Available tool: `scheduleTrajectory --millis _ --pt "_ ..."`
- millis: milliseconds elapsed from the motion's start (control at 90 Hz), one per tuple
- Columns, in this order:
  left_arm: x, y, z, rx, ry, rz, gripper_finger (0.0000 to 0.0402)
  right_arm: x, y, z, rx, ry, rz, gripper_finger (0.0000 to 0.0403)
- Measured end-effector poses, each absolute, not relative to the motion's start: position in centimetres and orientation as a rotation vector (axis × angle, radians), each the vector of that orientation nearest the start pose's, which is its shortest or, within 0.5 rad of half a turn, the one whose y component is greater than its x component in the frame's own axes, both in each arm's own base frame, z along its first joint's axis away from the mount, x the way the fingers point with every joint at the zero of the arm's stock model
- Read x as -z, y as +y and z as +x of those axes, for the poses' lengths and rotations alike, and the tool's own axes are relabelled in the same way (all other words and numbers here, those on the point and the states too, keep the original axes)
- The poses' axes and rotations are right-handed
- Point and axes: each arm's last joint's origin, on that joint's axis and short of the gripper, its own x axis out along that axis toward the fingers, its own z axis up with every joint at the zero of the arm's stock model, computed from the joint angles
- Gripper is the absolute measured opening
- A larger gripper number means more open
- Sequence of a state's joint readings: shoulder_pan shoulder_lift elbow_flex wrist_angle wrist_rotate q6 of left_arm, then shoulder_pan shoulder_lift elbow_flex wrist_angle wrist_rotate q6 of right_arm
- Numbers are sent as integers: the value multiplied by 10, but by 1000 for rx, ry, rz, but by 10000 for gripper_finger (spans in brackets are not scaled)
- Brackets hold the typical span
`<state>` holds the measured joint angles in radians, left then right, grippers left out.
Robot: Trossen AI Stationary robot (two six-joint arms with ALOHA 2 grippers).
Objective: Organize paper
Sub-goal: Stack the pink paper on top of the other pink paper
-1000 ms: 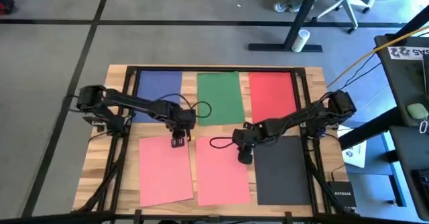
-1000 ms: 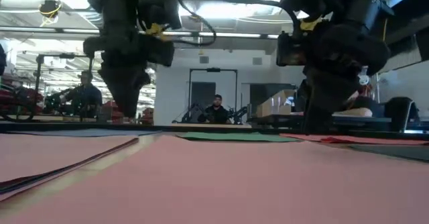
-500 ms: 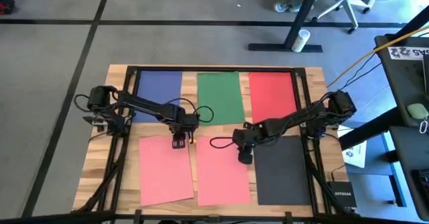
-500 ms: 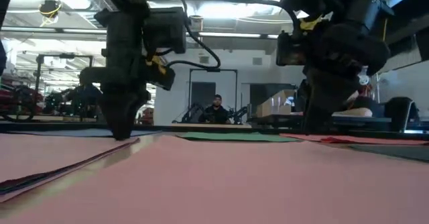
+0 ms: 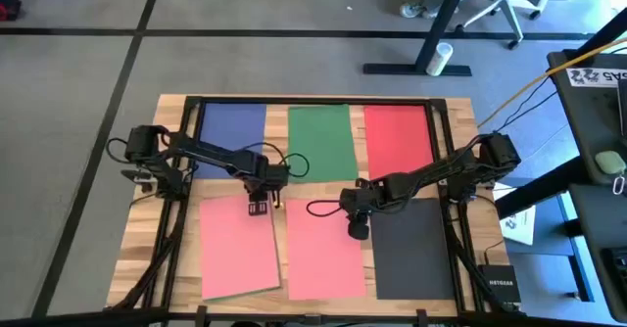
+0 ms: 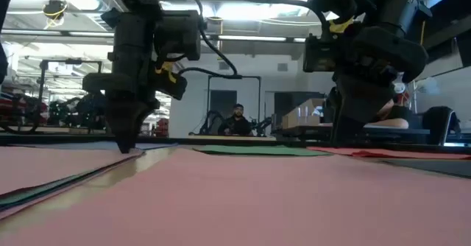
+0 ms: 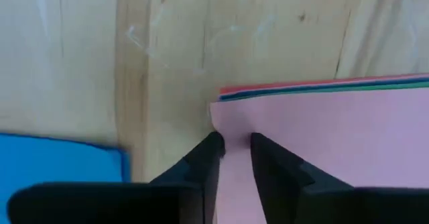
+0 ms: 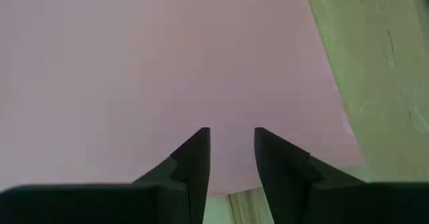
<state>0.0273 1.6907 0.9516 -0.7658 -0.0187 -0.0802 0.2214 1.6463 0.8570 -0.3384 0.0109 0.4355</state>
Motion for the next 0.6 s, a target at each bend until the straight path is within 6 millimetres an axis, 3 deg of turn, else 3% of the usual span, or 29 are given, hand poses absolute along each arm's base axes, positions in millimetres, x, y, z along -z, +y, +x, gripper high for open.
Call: scheduleTrajectory --millis 600 --pt "-155 7 284 -87 1484 -147 60 -148 65 289 57 1139 253 106"
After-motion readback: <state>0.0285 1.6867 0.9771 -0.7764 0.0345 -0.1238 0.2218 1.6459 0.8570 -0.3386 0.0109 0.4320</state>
